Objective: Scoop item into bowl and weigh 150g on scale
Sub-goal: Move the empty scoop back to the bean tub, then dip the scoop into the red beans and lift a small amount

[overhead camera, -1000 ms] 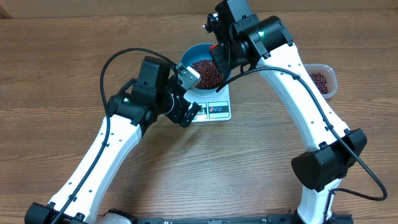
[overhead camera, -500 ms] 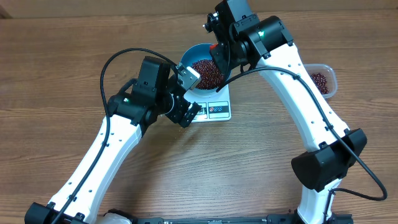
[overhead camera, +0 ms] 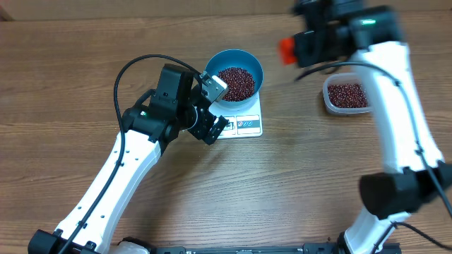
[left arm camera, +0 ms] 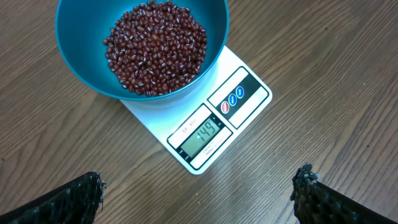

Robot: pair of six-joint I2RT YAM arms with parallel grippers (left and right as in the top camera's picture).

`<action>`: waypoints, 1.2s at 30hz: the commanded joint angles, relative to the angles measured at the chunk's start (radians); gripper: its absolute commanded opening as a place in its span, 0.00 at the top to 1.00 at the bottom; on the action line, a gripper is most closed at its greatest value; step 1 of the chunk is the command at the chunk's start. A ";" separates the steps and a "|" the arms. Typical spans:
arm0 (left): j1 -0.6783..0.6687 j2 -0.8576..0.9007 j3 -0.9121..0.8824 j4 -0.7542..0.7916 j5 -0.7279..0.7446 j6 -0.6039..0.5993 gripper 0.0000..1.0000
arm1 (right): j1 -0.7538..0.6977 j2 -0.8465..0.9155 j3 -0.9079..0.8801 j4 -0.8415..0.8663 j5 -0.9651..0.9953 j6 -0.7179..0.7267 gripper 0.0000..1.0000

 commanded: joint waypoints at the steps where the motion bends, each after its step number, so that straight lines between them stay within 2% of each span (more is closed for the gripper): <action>1: 0.000 0.000 0.021 0.003 -0.005 0.004 0.00 | -0.167 -0.075 0.029 -0.066 -0.061 0.000 0.96; 7: 0.000 0.000 0.021 0.003 -0.005 0.004 0.00 | -0.410 -0.062 -0.034 -0.144 -0.069 0.000 0.96; 11: 0.000 0.000 0.021 0.003 -0.005 0.004 0.01 | -0.473 -0.062 -0.121 -0.114 -0.134 -0.001 0.96; 19: 0.000 0.000 0.021 0.003 -0.005 0.004 0.00 | -0.489 -0.059 -0.349 0.026 -0.173 -0.001 0.96; 36: 0.000 0.000 0.021 0.003 -0.005 0.004 0.00 | -0.487 -0.057 -0.566 0.235 -0.237 0.000 0.96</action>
